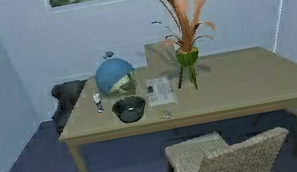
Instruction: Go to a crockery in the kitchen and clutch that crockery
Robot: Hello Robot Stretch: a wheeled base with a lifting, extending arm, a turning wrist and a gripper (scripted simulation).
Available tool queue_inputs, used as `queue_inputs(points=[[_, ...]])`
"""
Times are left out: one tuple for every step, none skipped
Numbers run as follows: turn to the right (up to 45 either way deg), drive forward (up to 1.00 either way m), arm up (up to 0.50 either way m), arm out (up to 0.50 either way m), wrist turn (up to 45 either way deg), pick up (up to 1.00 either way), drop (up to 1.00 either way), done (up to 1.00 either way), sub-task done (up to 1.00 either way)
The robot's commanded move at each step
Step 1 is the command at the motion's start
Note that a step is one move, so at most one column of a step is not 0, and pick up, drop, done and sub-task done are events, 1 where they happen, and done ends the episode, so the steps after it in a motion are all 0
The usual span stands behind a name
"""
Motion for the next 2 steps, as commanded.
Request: queue_inputs(points=[[-45.0, 0.0, 0.0, 0.0, 0.0, 0.0, 0.0, 0.0, 0.0], [-45.0, 0.0, 0.0, 0.0, 0.0, 0.0, 0.0, 0.0, 0.0]])
